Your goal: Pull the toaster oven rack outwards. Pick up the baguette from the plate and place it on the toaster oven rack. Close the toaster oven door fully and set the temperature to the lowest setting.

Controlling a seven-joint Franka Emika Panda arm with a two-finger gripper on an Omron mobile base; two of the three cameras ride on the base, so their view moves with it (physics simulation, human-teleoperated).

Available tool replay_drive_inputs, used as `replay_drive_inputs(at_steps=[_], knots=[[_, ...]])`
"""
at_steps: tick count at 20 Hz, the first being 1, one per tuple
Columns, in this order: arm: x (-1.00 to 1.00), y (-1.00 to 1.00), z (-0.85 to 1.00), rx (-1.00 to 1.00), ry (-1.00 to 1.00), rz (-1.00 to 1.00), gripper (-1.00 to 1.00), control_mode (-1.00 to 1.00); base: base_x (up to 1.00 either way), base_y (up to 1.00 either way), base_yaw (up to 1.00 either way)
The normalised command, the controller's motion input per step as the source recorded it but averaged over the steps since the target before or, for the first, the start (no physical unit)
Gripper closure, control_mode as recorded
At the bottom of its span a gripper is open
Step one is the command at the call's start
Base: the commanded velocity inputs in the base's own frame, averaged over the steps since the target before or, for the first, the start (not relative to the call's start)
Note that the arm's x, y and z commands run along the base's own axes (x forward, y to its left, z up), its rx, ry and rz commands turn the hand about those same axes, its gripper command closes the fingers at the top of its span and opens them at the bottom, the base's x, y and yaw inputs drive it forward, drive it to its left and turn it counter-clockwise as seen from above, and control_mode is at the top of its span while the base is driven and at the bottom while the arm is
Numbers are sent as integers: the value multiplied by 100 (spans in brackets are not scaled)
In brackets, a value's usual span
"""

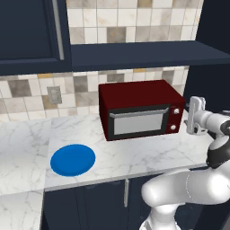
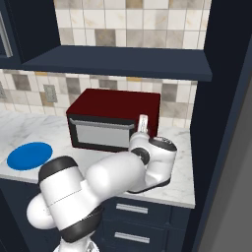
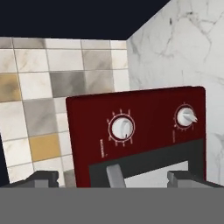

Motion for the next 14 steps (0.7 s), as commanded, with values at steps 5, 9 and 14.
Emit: replay_drive_inputs(at_steps=[5, 9, 14], knots=[[2, 9, -5, -2, 0, 0, -100, -100, 0, 0, 0], [4, 11, -8, -3, -1, 0, -100, -100, 0, 0, 0], [9, 4, -5, -3, 0, 0, -100, -100, 0, 0, 0]])
